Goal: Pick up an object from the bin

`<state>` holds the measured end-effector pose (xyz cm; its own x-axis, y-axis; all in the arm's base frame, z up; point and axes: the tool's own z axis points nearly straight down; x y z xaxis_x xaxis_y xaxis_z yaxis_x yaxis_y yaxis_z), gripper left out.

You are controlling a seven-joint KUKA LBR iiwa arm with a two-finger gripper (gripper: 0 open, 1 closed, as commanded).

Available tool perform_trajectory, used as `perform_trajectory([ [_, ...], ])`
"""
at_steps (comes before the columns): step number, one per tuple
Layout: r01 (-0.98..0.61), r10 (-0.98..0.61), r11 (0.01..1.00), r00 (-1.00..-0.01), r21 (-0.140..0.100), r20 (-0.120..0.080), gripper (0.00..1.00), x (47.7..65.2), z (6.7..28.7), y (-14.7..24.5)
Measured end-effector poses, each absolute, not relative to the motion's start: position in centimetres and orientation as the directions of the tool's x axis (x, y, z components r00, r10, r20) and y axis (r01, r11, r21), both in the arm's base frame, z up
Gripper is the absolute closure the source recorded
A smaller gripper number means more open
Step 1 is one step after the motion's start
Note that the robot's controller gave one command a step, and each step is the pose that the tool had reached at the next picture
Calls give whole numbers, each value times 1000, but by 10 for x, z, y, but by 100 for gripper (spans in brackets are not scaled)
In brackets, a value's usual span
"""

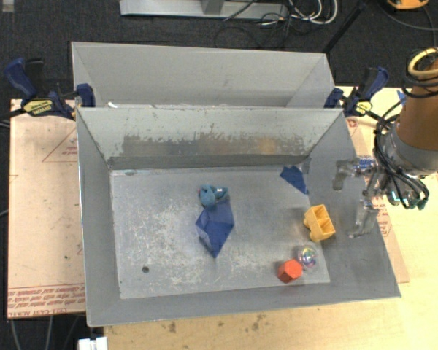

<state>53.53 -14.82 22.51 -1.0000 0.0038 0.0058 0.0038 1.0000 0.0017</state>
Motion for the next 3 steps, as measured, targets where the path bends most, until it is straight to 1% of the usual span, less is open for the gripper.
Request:
perform_trajectory([
  [1, 399, 399, 917, -917, 1, -1, 0, 524, 70, -149],
  [2, 417, 417, 909, -909, 5, -4, 0, 562, 71, -150],
  [3, 388, 388, 922, -922, 5, -10, 0, 546, 73, -153],
])
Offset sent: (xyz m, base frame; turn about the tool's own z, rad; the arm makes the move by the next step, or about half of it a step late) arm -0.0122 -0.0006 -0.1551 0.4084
